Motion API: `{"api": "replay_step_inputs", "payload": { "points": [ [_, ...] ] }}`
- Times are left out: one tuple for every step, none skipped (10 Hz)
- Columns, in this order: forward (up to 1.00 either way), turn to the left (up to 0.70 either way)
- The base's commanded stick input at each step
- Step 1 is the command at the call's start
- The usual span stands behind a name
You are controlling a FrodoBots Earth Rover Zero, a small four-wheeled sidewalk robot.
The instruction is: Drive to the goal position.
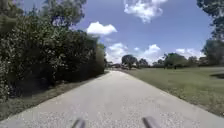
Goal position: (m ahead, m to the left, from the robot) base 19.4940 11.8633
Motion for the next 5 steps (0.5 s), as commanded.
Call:
{"api": "replay_step_inputs", "payload": {
  "points": [
    [0.50,0.00],
    [0.50,0.00],
    [0.50,0.00],
    [0.50,0.00],
    [0.50,0.00]
  ]
}}
